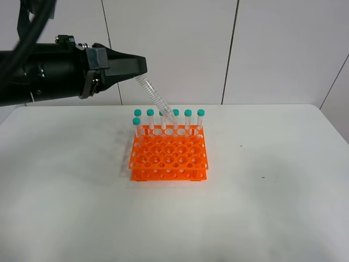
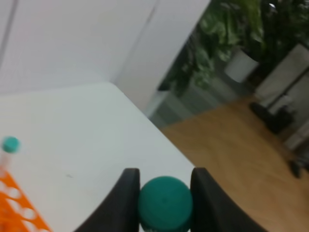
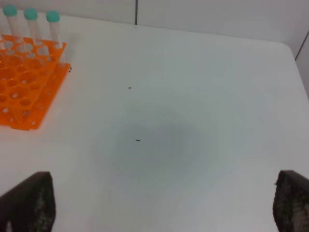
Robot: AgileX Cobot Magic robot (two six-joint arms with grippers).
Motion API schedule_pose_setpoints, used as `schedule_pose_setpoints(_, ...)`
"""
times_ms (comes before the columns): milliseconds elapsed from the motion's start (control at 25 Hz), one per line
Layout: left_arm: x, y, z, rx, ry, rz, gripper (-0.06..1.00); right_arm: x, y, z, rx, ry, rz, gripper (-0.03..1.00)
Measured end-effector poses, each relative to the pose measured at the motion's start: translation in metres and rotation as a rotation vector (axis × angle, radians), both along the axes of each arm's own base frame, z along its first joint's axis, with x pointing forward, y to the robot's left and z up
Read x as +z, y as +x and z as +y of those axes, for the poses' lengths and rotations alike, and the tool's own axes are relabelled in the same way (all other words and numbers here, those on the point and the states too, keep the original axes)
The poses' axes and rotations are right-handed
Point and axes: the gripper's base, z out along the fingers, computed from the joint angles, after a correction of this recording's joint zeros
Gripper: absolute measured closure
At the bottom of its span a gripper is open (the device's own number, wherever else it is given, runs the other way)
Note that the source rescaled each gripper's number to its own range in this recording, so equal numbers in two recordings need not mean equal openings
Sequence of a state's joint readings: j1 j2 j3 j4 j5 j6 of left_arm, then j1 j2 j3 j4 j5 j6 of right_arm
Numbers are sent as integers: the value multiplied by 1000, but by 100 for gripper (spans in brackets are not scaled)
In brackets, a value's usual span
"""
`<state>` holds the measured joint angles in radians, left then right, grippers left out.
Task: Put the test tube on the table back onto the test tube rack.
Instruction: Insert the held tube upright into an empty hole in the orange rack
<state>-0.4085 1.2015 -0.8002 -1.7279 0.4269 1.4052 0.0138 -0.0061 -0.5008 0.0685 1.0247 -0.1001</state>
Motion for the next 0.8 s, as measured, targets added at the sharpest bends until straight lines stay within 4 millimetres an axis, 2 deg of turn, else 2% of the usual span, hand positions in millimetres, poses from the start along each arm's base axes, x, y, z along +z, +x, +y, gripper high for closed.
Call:
schedule_pose_setpoints(160, -2, 6, 5, 68, 95, -59, 93, 0, 0, 0, 0, 0, 0, -3)
schedule_pose_setpoints(360, -10, 12, 15, 96, 420, -182, 93, 0, 0, 0, -1, 2, 0, -3)
schedule_pose_setpoints(480, -13, 20, 27, 204, 567, -207, 93, 0, 0, 0, -1, 2, 0, -3)
schedule_pose_setpoints(560, -11, 24, 31, 297, 577, -221, 93, 0, 0, 0, -1, 2, 0, -3)
schedule_pose_setpoints(640, -10, 25, 27, 345, 565, -299, 93, 0, 0, 0, -1, 2, 0, -3)
schedule_pose_setpoints(720, -14, 29, 21, 363, 517, -342, 93, 0, 0, 0, -1, 2, 0, -3)
schedule_pose_setpoints(800, -26, 38, 13, 341, 506, -347, 93, 0, 0, 0, -1, 3, 0, -3)
